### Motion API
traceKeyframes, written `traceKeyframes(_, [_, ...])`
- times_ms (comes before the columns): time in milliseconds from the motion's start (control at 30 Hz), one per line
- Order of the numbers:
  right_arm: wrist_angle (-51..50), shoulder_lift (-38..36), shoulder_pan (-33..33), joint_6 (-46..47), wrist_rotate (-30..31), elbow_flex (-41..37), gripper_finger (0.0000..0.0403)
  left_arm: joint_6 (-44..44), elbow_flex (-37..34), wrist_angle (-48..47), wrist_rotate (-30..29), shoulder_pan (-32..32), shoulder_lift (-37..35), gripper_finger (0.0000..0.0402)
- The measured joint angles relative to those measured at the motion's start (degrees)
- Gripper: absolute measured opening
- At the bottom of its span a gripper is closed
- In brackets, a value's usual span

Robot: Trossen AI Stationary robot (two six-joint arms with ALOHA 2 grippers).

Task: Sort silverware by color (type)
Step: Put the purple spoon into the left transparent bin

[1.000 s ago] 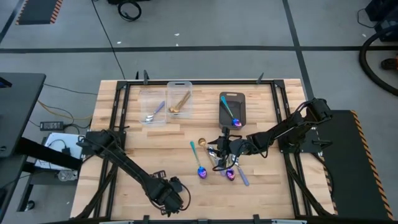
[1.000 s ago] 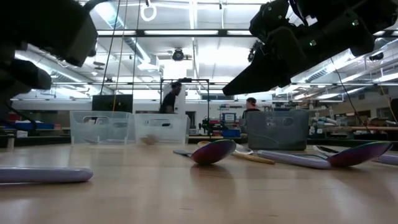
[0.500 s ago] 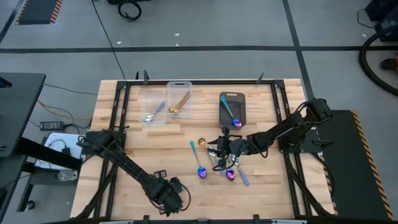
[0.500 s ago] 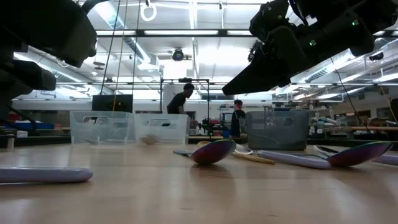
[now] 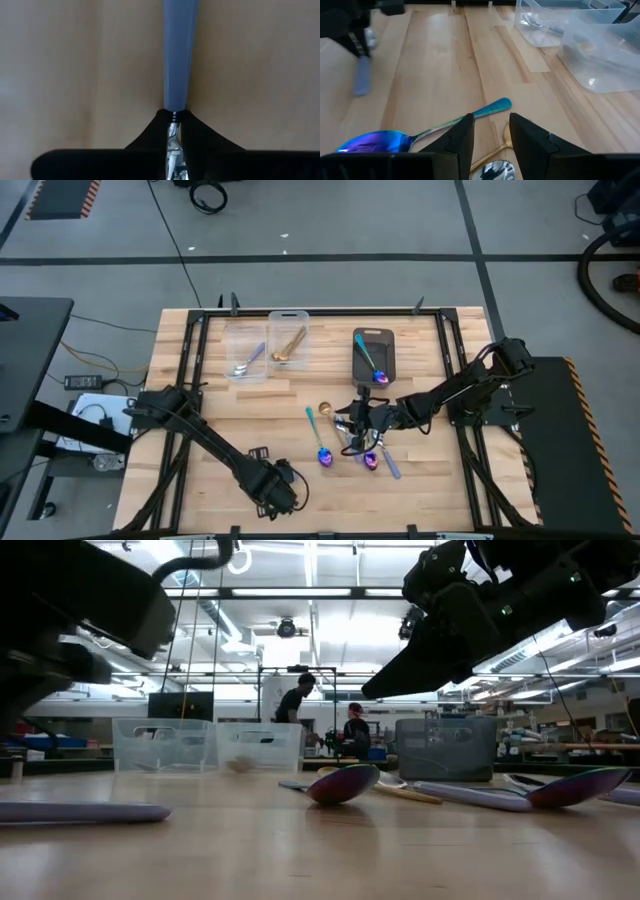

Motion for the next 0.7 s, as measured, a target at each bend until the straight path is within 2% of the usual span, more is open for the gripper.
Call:
traceKeyframes(267, [0.2, 0.0, 0.9, 0.2, 0.0, 0.0, 0.0134, 2.8, 4.0, -9.5, -3.3, 2.5, 0.1, 0.0031])
traceKeyframes(333, [-0.4, 0.0, 1.1, 0.2, 0.2, 0.0, 0.0134, 3.7, 4.2, -10.3, -4.7, 3.3, -1.6, 0.001])
traceKeyframes(567, [-3.5, -1.2, 2.4, 0.6, 7.5, 0.0, 0.0133, 7.9, 4.0, -13.1, -13.3, 6.5, -8.9, 0.0001])
traceKeyframes(700, [-6.2, -2.9, 3.3, 0.2, 11.3, 0.0, 0.0128, 9.9, 4.0, -13.4, -14.0, 8.6, -11.4, 0.0001])
